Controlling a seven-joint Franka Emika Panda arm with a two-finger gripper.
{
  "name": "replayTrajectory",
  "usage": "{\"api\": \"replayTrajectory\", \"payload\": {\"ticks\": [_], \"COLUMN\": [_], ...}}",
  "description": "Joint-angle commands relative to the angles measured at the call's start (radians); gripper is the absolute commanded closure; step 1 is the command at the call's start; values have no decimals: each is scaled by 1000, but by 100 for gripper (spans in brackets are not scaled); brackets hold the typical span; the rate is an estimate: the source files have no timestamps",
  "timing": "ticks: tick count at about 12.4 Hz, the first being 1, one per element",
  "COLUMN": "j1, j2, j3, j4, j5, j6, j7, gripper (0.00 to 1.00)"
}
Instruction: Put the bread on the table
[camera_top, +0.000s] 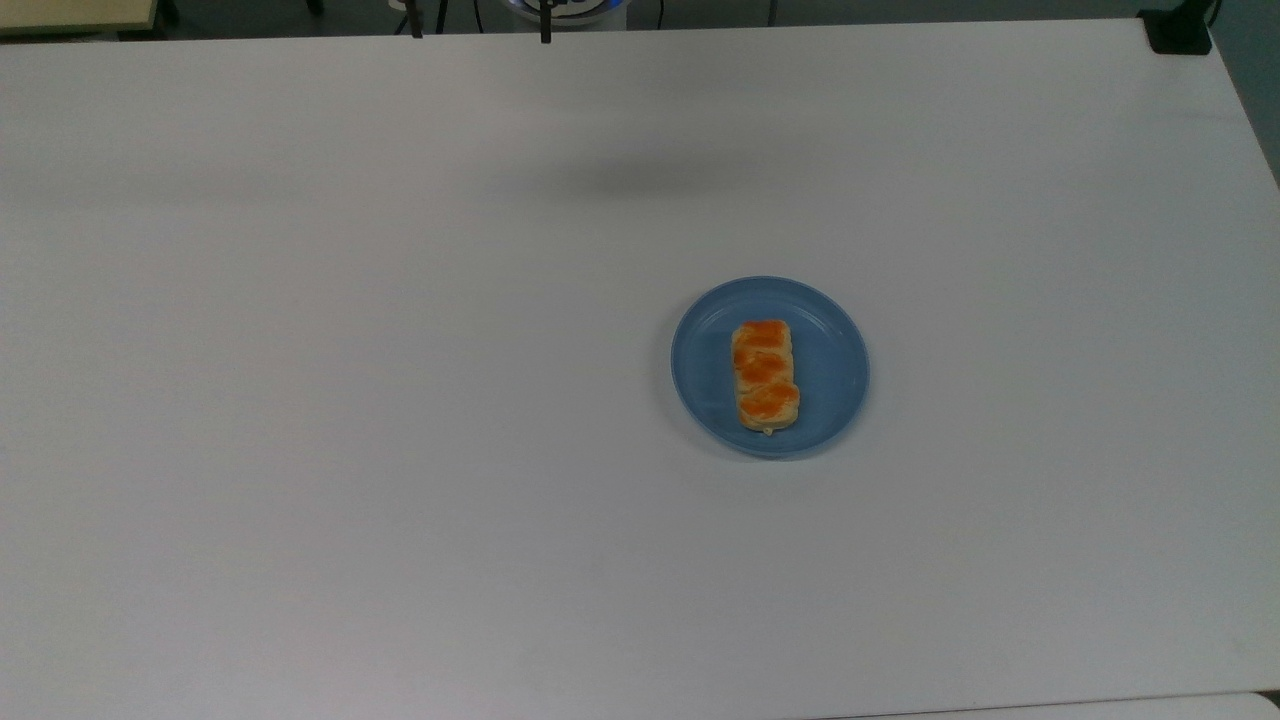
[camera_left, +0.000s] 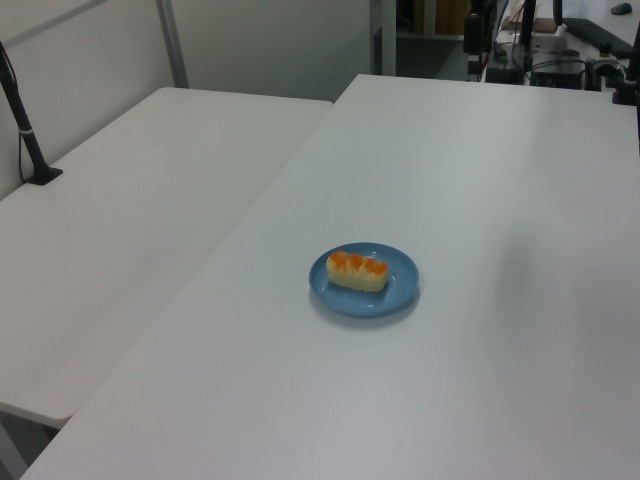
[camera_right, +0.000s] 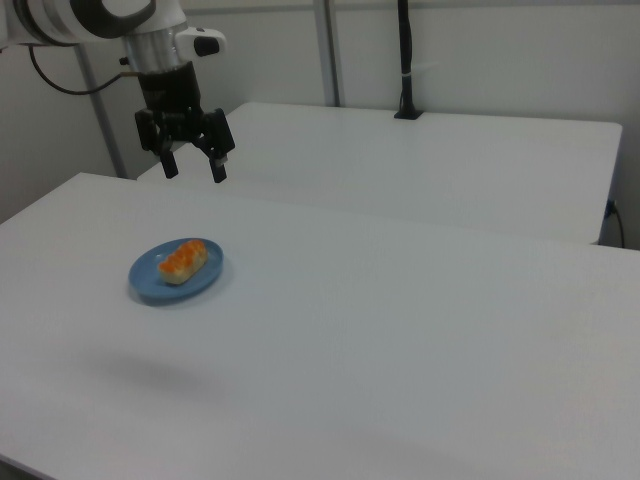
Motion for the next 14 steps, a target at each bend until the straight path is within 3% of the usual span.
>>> {"api": "replayTrajectory", "payload": {"ticks": [1, 10, 14], "j1": [3, 7, 19], "j2": [-20, -17, 4], "j3": [-10, -9, 5], "j4": [-18, -19, -22], "j5": [14, 17, 69], "j6": [10, 13, 74], "j7": [-6, -5, 38], "gripper": [0, 0, 0]}}
